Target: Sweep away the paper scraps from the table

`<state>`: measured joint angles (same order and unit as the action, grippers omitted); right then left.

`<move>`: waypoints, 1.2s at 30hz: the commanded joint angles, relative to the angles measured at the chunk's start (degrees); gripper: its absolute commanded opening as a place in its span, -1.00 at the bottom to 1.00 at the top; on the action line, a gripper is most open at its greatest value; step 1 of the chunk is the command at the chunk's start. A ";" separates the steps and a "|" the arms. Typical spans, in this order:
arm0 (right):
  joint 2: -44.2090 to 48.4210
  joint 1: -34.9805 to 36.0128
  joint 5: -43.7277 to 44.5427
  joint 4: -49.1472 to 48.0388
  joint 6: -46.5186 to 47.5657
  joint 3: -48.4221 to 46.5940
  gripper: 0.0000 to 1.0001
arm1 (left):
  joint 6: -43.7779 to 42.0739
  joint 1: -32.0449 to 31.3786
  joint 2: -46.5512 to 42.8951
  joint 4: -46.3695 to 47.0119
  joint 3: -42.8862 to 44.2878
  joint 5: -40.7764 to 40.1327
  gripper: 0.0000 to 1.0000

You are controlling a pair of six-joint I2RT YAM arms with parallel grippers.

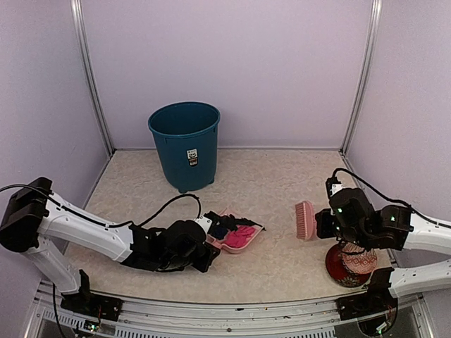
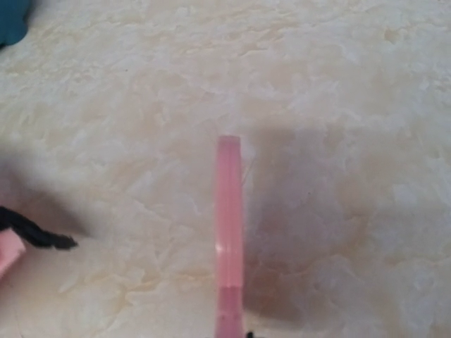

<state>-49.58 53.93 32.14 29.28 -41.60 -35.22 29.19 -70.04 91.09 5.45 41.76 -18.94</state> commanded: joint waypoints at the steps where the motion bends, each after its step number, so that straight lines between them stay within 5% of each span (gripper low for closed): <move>1: 1.95 -0.97 -0.66 -2.41 -1.40 1.36 -1.00 | 0.14 1.46 -2.89 -1.81 3.04 -1.61 -1.00; 21: -0.56 -2.81 -2.47 -9.03 0.89 2.52 -1.00 | -4.51 9.64 -7.23 -20.03 24.94 -0.36 -1.00; 36: -7.45 -3.92 -5.29 -16.56 4.22 0.87 -1.00 | -6.93 23.97 -4.14 -26.68 43.66 13.69 -1.00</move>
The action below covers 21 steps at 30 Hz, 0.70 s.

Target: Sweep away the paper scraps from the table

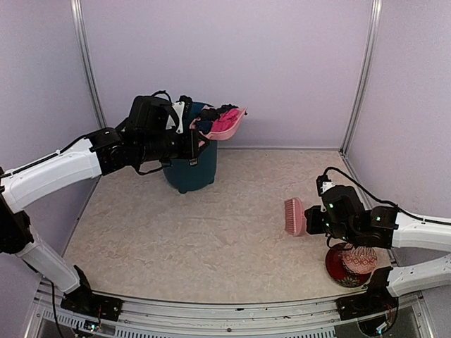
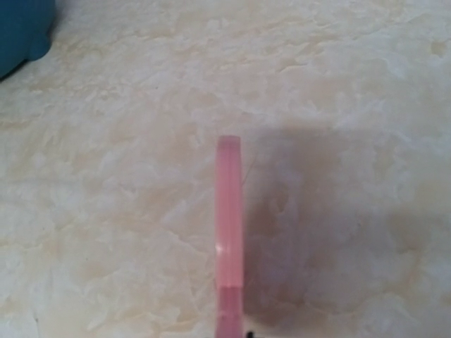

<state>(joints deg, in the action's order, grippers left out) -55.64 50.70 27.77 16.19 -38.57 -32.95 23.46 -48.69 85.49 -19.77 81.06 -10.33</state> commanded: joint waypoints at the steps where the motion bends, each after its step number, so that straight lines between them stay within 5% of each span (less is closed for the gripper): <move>1: -1.74 -0.81 -0.99 -3.72 1.21 -1.52 -1.00 | -1.05 3.55 1.88 -1.65 5.59 6.53 -1.00; 10: -4.31 -1.17 -1.55 -4.96 1.46 -2.33 -1.00 | 3.80 11.71 4.94 -0.27 11.10 18.52 -1.00; 21: -5.00 -1.20 -2.10 -4.85 0.02 -1.80 -1.00 | 18.65 20.77 4.91 12.26 7.56 36.94 -1.00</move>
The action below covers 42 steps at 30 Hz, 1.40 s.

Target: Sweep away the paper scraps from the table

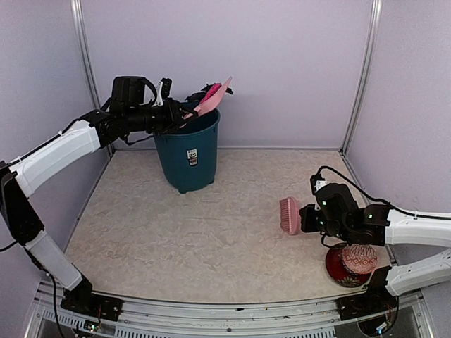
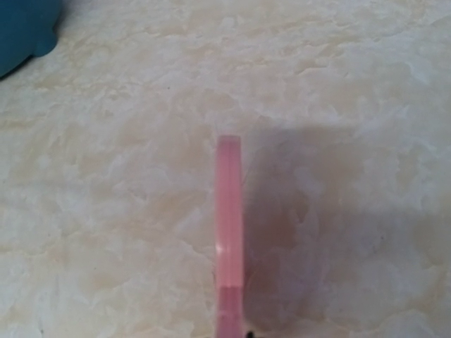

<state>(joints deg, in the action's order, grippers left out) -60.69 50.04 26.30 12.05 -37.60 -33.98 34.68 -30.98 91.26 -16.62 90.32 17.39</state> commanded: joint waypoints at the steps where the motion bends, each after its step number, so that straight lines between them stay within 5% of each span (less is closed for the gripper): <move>1: 0.24 -0.56 -0.63 -0.86 -0.97 -0.59 -1.00 | 9.39 3.89 -1.09 10.85 -2.67 10.66 -1.00; 12: 0.42 -0.60 -0.72 -0.84 -1.64 -0.22 -1.00 | 36.16 11.72 -0.31 38.06 -14.41 24.22 -1.00; 24: -0.02 -0.63 -0.59 -1.18 -2.13 -0.25 -1.00 | 61.88 13.12 4.18 66.06 -23.04 24.76 -1.00; 36: -0.01 -0.62 -0.55 -1.39 -2.34 -0.39 -1.00 | 64.27 13.14 3.49 69.95 -23.95 22.73 -1.00; 42: 1.65 -0.56 -0.25 -0.90 -2.45 -0.49 -1.00 | 55.26 13.40 -0.81 61.94 -23.86 23.11 -1.00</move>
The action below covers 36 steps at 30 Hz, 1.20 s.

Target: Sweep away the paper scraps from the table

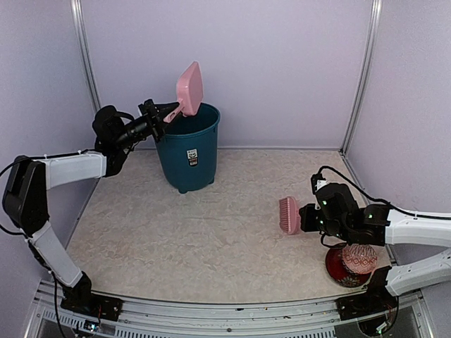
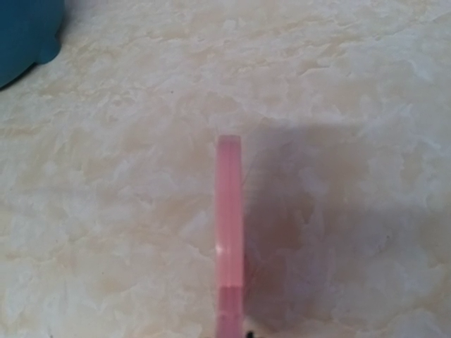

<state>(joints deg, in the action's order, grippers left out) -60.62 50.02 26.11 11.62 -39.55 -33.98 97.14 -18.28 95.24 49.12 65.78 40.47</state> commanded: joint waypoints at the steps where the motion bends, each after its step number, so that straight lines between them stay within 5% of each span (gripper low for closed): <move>1: 2.09 -0.57 0.18 -0.58 -0.48 -0.26 -1.00 | -9.18 0.78 -5.74 -5.82 0.60 -0.02 -1.00; 11: 6.66 -0.72 0.92 -4.02 3.78 0.19 -1.00 | -34.16 -0.23 -18.87 -30.34 -0.36 -2.81 -1.00; 21: 10.09 -1.00 -0.89 -10.31 15.57 0.34 -1.00 | -58.82 -13.61 -30.00 -58.83 -1.62 -24.19 -1.00; 36: 11.83 -1.06 3.65 -16.95 32.13 1.31 -1.00 | -62.28 -37.92 -32.78 -72.01 -12.75 -53.31 -1.00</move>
<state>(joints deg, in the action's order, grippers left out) -49.30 49.58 27.64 -0.78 -13.82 -33.85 35.53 -52.73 63.11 -20.32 55.20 -4.23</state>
